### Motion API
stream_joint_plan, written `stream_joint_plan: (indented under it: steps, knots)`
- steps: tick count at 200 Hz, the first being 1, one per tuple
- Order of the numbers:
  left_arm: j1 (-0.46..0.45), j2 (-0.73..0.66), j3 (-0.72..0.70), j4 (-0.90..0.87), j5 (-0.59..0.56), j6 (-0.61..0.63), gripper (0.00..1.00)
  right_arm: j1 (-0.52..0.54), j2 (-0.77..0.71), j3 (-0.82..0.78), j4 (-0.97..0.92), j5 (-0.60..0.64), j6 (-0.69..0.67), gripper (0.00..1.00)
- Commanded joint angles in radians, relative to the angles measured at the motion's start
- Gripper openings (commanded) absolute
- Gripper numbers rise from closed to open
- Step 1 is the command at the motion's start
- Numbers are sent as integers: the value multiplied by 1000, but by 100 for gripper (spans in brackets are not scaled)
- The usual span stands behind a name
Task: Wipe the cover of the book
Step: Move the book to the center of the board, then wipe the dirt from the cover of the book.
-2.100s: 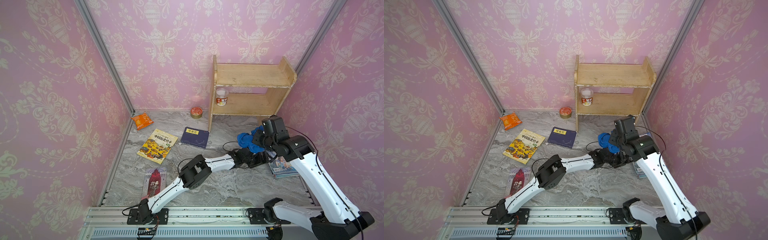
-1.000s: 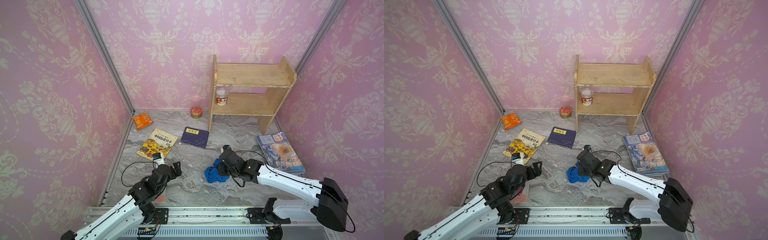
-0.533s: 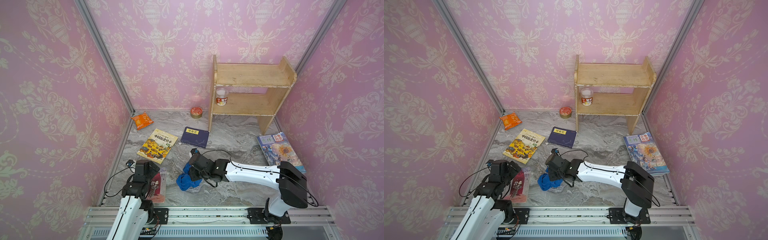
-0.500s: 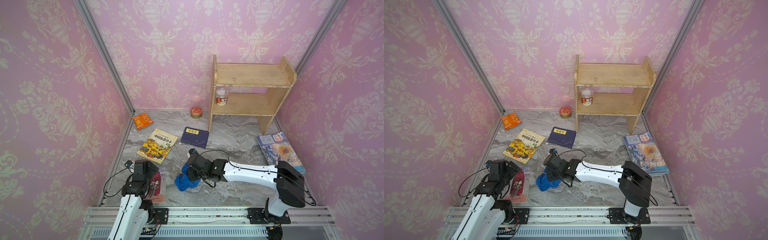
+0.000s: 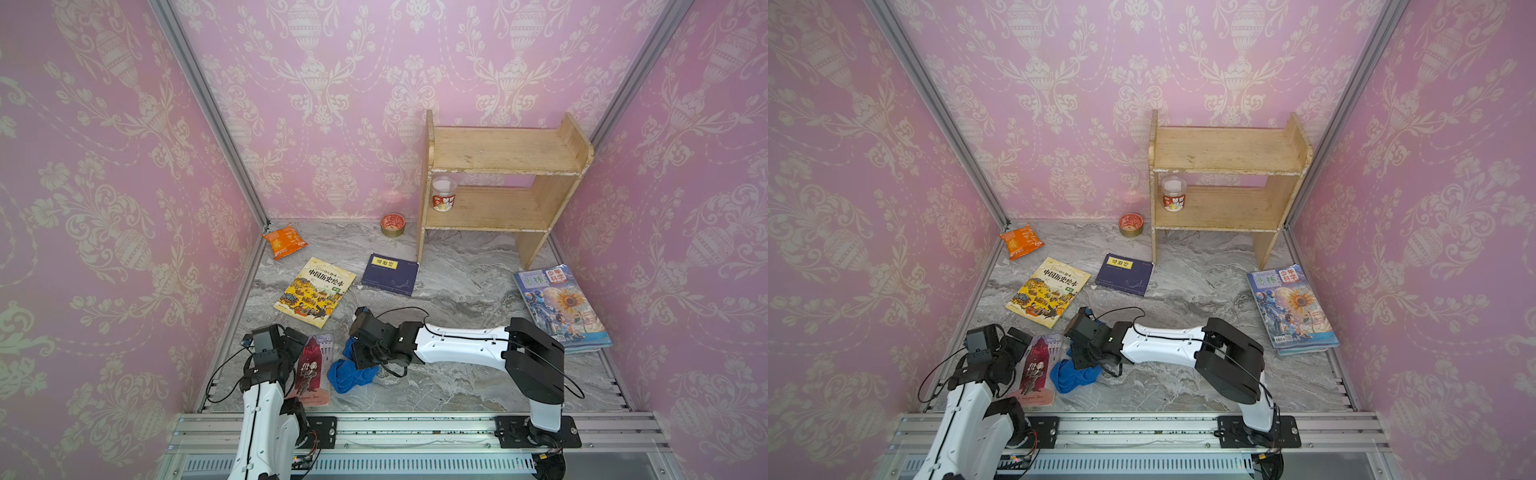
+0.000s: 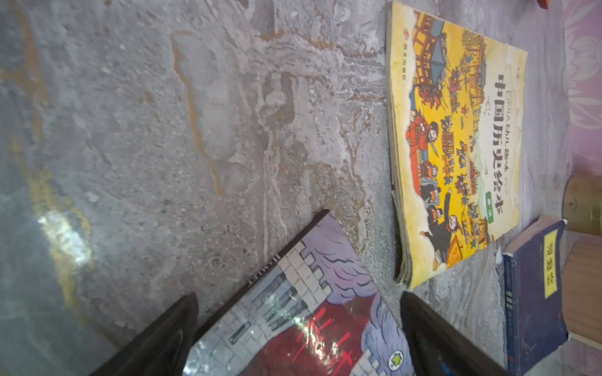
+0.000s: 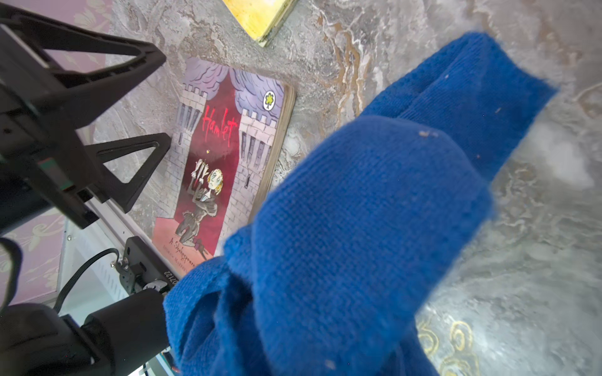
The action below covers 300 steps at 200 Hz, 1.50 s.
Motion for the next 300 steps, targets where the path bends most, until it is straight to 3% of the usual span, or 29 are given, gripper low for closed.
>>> stream_joint_plan:
  steps: [1, 34, 78, 119, 177, 203, 242, 268, 300]
  knots:
    - [-39, -19, -47, -24, 137, -70, 99, -8, 40, 81, -67, 20, 43, 0]
    - [-189, -105, -97, -39, 144, -174, 99, -58, 62, 95, -109, 34, 67, 0]
    - [-501, -107, -129, 67, 81, -334, 99, -162, -8, -29, -105, 51, 80, 0]
    - [-765, 185, -63, 333, 6, -372, 99, -244, -110, -163, -108, 82, 74, 0]
    - [-1010, 685, 150, 696, 44, -305, 99, -391, -343, -436, -153, 144, 33, 0]
    - [-1065, 761, 221, 722, 63, -281, 99, -483, -440, -443, -243, 183, -58, 0]
    - [-1066, 683, 226, 608, 14, -195, 99, -510, -569, -381, -313, 178, -192, 0]
    - [-1033, 629, 226, 547, 33, -135, 99, -429, -581, -362, -287, 141, -216, 0]
    - [-939, 537, 253, 441, 93, -24, 99, -295, -446, -321, -256, 192, -193, 0]
